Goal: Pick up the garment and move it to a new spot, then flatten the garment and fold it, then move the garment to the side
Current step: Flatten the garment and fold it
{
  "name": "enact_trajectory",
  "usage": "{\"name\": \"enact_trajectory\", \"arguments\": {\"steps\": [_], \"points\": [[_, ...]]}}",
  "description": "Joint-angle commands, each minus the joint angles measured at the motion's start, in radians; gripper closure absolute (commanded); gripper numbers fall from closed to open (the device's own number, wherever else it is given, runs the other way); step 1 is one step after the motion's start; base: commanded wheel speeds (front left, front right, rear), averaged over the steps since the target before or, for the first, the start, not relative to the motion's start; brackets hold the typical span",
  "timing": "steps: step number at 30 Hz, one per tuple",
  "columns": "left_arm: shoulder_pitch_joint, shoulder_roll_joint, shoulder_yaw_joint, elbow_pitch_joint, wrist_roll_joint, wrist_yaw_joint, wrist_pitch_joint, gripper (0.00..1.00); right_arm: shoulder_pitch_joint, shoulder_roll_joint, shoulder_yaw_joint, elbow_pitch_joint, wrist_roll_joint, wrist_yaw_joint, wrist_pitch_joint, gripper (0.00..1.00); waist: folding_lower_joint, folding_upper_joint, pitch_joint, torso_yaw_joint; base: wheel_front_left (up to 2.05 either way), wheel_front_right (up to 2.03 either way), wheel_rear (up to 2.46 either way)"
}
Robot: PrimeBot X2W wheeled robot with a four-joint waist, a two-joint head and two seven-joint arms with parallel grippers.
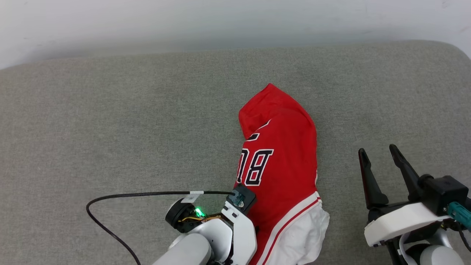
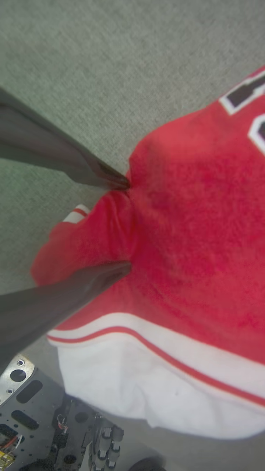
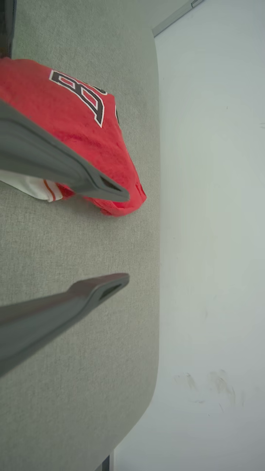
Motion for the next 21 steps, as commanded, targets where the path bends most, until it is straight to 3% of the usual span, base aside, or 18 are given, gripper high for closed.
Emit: {"name": "enact_trajectory", "arguments": {"steps": [1, 2, 3, 4, 5, 11, 16, 21], "points": [[0.005, 0.005, -0.017, 0.035, -0.01, -0.01, 0.036, 0.0, -0.013, 0.003, 0.002, 0.007, 0.002, 0.0, -0.009, 0.0, 0.0, -0.0001, 0.006, -0.006, 0.0, 0.0, 0.0], [0.008, 0.004, -0.022, 0.047, -0.015, -0.016, 0.048, 0.0, -0.016, 0.003, 0.003, 0.01, 0.002, 0.0, -0.011, 0.0, 0.0, -0.0001, 0.007, -0.007, 0.0, 0.0, 0.0], [0.009, 0.002, -0.026, 0.058, -0.02, -0.019, 0.056, 0.14, -0.019, 0.003, 0.004, 0.013, 0.003, 0.0, -0.011, 0.0, 0.0, -0.0001, 0.007, -0.009, 0.0, 0.0, 0.0], [0.009, 0.0, -0.03, 0.069, -0.025, -0.023, 0.065, 0.69, -0.021, 0.003, 0.005, 0.016, 0.003, 0.0, -0.013, 0.0, 0.0, -0.0001, 0.007, -0.01, 0.0, 0.0, 0.0], [0.008, 0.0, -0.032, 0.075, -0.026, -0.027, 0.062, 1.0, -0.022, 0.003, 0.005, 0.02, 0.003, 0.0, -0.014, 0.0, 0.0, -0.0001, 0.005, -0.011, 0.0, 0.0, 0.0], [-0.031, 0.008, 0.015, 0.051, -0.018, -0.001, -0.04, 1.0, -0.023, 0.003, -0.004, 0.033, 0.003, 0.0, -0.015, 0.0, 0.0, -0.0001, -0.009, -0.005, 0.0, 0.0, 0.0], [-0.034, 0.041, 0.097, 0.002, -0.027, 0.063, -0.143, 1.0, -0.016, 0.003, -0.009, 0.035, 0.004, 0.0, -0.017, 0.0, 0.0, -0.0001, -0.022, 0.003, 0.0, 0.0, 0.0], [0.026, 0.112, 0.205, -0.043, -0.069, 0.146, -0.182, 1.0, -0.004, 0.003, -0.014, 0.036, 0.003, 0.0, -0.014, 0.0, 0.0, -0.0001, -0.034, 0.012, 0.0, 0.0, 0.0]]}}
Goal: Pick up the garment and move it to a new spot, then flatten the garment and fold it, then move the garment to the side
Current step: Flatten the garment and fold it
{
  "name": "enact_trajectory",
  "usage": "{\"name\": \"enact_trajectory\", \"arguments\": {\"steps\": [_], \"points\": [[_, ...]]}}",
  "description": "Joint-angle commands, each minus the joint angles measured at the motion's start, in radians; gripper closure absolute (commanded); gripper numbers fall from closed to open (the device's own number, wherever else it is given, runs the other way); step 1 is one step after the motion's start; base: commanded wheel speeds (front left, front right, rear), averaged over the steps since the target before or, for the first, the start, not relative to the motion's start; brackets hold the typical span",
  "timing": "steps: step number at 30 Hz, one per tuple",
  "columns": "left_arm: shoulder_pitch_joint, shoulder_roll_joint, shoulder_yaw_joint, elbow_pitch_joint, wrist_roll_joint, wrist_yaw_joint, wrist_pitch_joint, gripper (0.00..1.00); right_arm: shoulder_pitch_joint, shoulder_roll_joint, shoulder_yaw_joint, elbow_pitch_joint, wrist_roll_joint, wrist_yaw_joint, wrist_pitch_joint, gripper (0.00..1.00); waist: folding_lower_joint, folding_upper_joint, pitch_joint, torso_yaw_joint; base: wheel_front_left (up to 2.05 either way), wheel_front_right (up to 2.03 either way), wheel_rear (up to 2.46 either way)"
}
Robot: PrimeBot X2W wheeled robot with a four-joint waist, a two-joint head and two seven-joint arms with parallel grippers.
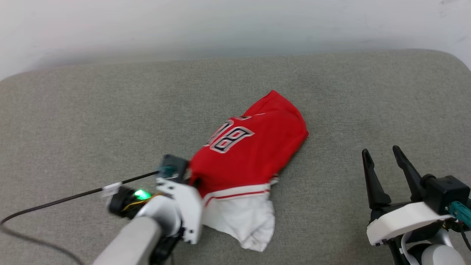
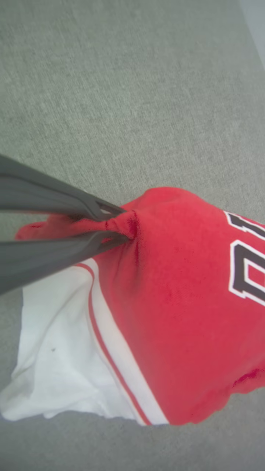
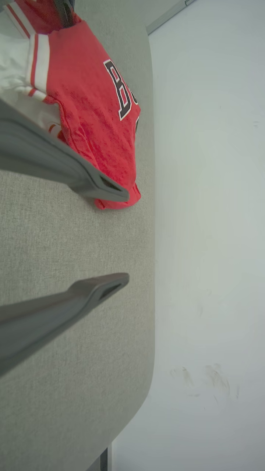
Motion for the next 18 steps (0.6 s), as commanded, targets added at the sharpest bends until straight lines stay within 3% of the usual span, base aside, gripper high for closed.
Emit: {"name": "enact_trajectory", "arguments": {"steps": [1, 6, 7, 18], "points": [[0.042, 0.029, 0.037, -0.007, -0.022, 0.029, -0.009, 1.0, 0.007, 0.003, -0.001, 0.0, 0.0, 0.0, -0.001, 0.0, 0.0, 0.0, -0.003, 0.003, 0.0, 0.0, 0.0], [0.122, 0.068, 0.118, -0.011, -0.079, 0.081, -0.027, 0.98, 0.008, 0.002, -0.003, -0.003, -0.001, 0.0, 0.0, 0.0, 0.0, 0.0, -0.006, 0.006, 0.0, 0.0, 0.0], [0.136, 0.072, 0.131, -0.012, -0.088, 0.088, -0.037, 0.02, 0.009, 0.002, -0.003, -0.004, -0.002, 0.0, 0.001, 0.0, 0.0, 0.0, -0.007, 0.007, 0.0, 0.0, 0.0], [0.206, 0.031, 0.151, -0.11, -0.044, 0.137, -0.27, 0.0, 0.034, 0.002, 0.0, -0.017, -0.017, 0.0, 0.018, 0.0, 0.0, 0.0, -0.065, 0.029, 0.0, 0.0, 0.0]]}}
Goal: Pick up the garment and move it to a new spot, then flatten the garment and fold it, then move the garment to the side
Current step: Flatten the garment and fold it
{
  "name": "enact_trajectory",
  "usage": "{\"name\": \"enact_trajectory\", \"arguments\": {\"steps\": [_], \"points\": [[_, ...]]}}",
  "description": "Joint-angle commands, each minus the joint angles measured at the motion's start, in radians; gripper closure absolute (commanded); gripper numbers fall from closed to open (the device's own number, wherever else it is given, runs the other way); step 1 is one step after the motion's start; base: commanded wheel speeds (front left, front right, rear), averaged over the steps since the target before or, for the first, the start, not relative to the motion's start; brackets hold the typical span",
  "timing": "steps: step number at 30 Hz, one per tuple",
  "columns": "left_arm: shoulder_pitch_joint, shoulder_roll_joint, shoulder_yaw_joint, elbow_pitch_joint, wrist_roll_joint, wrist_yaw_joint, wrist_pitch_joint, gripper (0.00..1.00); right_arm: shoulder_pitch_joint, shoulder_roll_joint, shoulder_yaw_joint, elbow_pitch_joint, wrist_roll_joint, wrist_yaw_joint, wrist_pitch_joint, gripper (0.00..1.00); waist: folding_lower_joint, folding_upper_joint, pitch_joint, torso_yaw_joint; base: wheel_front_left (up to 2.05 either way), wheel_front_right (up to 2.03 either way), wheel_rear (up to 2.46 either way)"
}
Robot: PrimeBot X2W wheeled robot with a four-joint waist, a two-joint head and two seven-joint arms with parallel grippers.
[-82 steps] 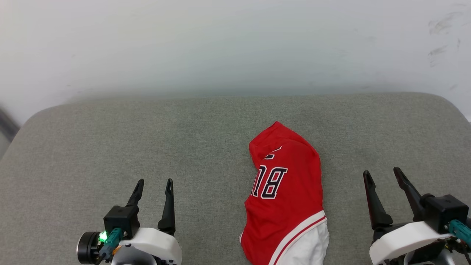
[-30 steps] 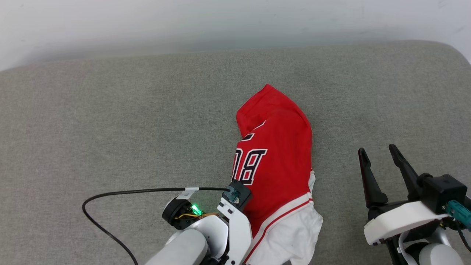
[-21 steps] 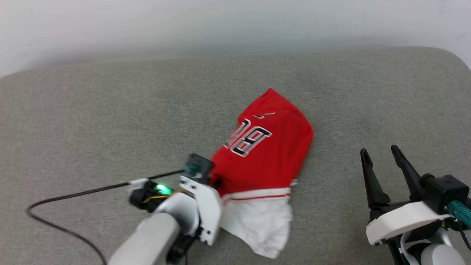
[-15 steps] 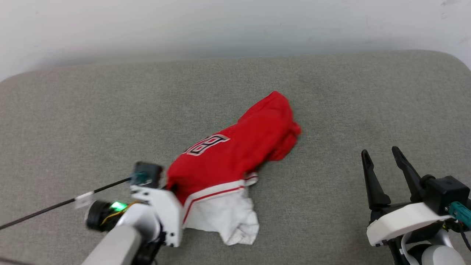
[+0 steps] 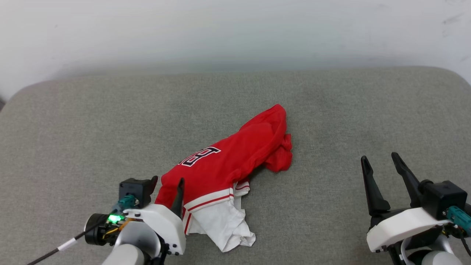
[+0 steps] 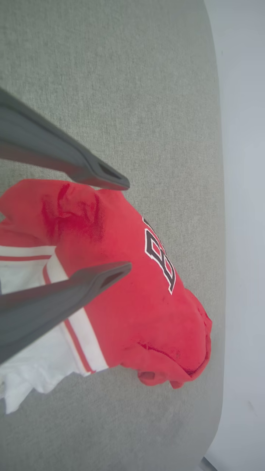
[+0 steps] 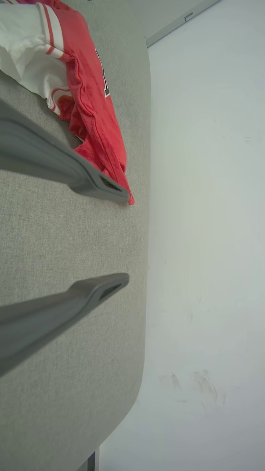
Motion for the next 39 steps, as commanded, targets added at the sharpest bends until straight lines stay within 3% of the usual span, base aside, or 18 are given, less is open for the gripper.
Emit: {"name": "enact_trajectory", "arguments": {"steps": [1, 5, 13, 18, 26, 27, 28, 29, 39], "points": [[0.011, 0.001, -0.006, -0.012, 0.009, 0.005, -0.005, 0.0, 0.012, 0.002, 0.002, -0.003, -0.005, 0.0, 0.006, 0.0, -0.0001, 0.0, -0.017, 0.005, 0.0, 0.0, 0.0], [0.012, 0.019, -0.075, -0.068, 0.047, -0.021, 0.053, 0.0, 0.032, 0.002, 0.0, -0.011, -0.008, 0.0, 0.015, 0.0, -0.0001, 0.0, -0.046, 0.014, 0.0, 0.0, 0.0], [-0.018, 0.048, -0.248, -0.122, 0.066, -0.122, 0.319, 0.0, 0.048, 0.002, 0.014, -0.028, -0.002, 0.0, 0.029, 0.0, -0.0001, 0.0, -0.057, 0.014, 0.0, 0.0, 0.0], [-0.05, 0.055, -0.298, -0.096, 0.064, -0.16, 0.432, 0.0, 0.036, 0.002, 0.019, -0.034, 0.003, 0.0, 0.028, 0.0, -0.0001, 0.0, -0.028, -0.002, 0.0, 0.0, 0.0], [-0.113, 0.039, -0.342, -0.014, 0.061, -0.205, 0.52, 0.0, 0.012, 0.002, 0.023, -0.019, 0.012, 0.0, 0.013, 0.0, -0.0001, 0.0, 0.014, -0.027, 0.0, 0.0, 0.0], [-0.118, 0.037, -0.346, -0.006, 0.059, -0.212, 0.525, 0.54, 0.011, 0.002, 0.023, -0.016, 0.013, 0.0, 0.01, 0.0, -0.0001, 0.0, 0.017, -0.029, 0.0, 0.0, 0.0], [-0.123, 0.032, -0.347, -0.003, 0.058, -0.214, 0.518, 0.89, 0.007, 0.002, 0.024, -0.013, 0.015, 0.0, 0.008, 0.0, -0.0001, 0.0, 0.02, -0.031, 0.0, 0.0, 0.0], [-0.129, 0.027, -0.346, 0.0, 0.057, -0.217, 0.51, 1.0, 0.004, 0.002, 0.023, -0.012, 0.015, 0.0, 0.007, 0.0, -0.0001, 0.0, 0.022, -0.032, 0.0, 0.0, 0.0], [-0.183, 0.023, -0.327, -0.074, 0.093, -0.211, 0.408, 1.0, 0.002, 0.002, 0.006, 0.01, 0.024, 0.0, -0.007, 0.0, -0.0001, 0.0, 0.019, -0.013, 0.0, 0.0, 0.0]]}}
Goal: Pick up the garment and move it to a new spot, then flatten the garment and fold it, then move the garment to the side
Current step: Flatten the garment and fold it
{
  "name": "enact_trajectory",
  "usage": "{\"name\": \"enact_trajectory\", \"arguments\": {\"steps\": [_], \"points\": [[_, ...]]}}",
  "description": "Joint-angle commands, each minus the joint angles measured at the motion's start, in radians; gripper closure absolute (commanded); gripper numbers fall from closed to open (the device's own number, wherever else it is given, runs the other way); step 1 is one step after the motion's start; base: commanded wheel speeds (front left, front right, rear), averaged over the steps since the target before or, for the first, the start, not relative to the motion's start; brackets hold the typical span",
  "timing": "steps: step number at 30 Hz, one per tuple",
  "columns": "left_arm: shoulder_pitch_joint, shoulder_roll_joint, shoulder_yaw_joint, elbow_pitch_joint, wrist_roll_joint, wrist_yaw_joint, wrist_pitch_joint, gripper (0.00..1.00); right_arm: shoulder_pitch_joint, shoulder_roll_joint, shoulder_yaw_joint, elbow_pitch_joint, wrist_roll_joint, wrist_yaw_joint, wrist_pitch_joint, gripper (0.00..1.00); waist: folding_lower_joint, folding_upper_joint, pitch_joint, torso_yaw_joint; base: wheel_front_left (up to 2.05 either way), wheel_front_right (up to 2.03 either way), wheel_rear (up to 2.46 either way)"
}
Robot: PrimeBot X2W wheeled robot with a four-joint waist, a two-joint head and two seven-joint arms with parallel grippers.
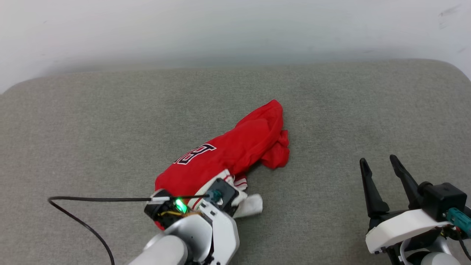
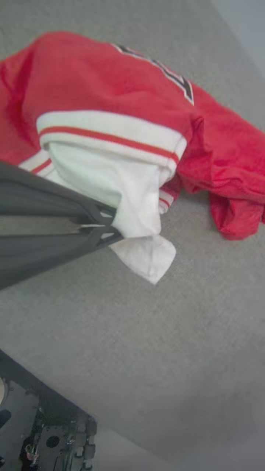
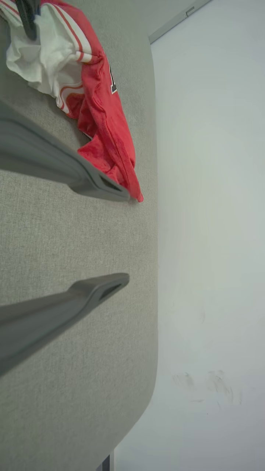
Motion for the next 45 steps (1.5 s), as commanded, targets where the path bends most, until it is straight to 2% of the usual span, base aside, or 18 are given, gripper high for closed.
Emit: {"name": "enact_trajectory", "arguments": {"steps": [1, 5, 9, 13, 16, 19, 27, 28, 29, 35, 45], "points": [[-0.014, 0.002, 0.019, -0.03, 0.0, 0.012, -0.018, 1.0, -0.009, 0.002, -0.003, 0.004, 0.002, 0.0, -0.006, 0.0, 0.0, -0.0001, -0.002, 0.007, 0.0, 0.0, 0.0], [0.0, 0.032, 0.095, -0.134, -0.019, 0.065, -0.064, 1.0, -0.002, 0.002, -0.005, 0.006, 0.006, 0.0, -0.006, 0.0, 0.0, -0.0001, -0.003, 0.023, 0.0, 0.0, 0.0], [0.058, 0.085, 0.211, -0.202, -0.046, 0.164, -0.09, 1.0, -0.001, 0.002, -0.007, 0.002, 0.009, 0.0, -0.003, 0.0, 0.0, -0.0001, 0.003, 0.034, 0.0, 0.0, 0.0], [0.144, 0.132, 0.344, -0.184, -0.103, 0.267, -0.116, 1.0, -0.012, 0.002, -0.002, -0.002, 0.009, 0.0, 0.0, 0.0, 0.0, -0.0001, 0.018, 0.035, 0.0, 0.0, 0.0], [0.21, 0.139, 0.426, -0.137, -0.159, 0.314, -0.141, 1.0, -0.021, 0.002, -0.001, -0.006, 0.006, 0.0, 0.001, 0.0, 0.0, -0.0001, 0.034, 0.035, 0.0, 0.0, 0.0], [0.254, 0.126, 0.47, -0.072, -0.209, 0.324, -0.164, 1.0, -0.03, 0.002, -0.001, -0.006, 0.001, 0.0, 0.004, 0.0, 0.0, -0.0001, 0.049, 0.035, 0.0, 0.0, 0.0], [0.272, 0.064, 0.467, 0.093, -0.279, 0.271, -0.19, 1.0, -0.046, 0.002, 0.002, -0.001, -0.007, 0.0, 0.005, 0.0, 0.0, -0.0001, 0.066, 0.033, 0.0, 0.0, 0.0], [0.269, 0.058, 0.461, 0.116, -0.284, 0.262, -0.19, 0.95, -0.046, 0.002, 0.003, 0.001, -0.007, 0.0, 0.006, 0.0, 0.0, -0.0001, 0.066, 0.033, 0.0, 0.0, 0.0], [0.259, 0.039, 0.458, 0.147, -0.285, 0.249, -0.216, 0.0, -0.047, 0.002, 0.005, 0.002, -0.008, 0.0, 0.006, 0.0, 0.0, -0.0001, 0.061, 0.033, 0.0, 0.0, 0.0], [0.23, 0.028, 0.463, 0.171, -0.247, 0.223, -0.35, 0.0, -0.028, 0.002, 0.006, 0.004, -0.015, 0.0, 0.007, 0.0, 0.0, -0.0001, 0.02, 0.033, 0.0, 0.0, 0.0], [0.229, 0.016, 0.438, 0.054, -0.121, 0.266, -0.566, 0.0, 0.001, 0.002, 0.009, 0.0, -0.017, 0.0, 0.022, 0.0, 0.0, -0.0001, -0.038, 0.03, 0.0, 0.0, 0.0]]}}
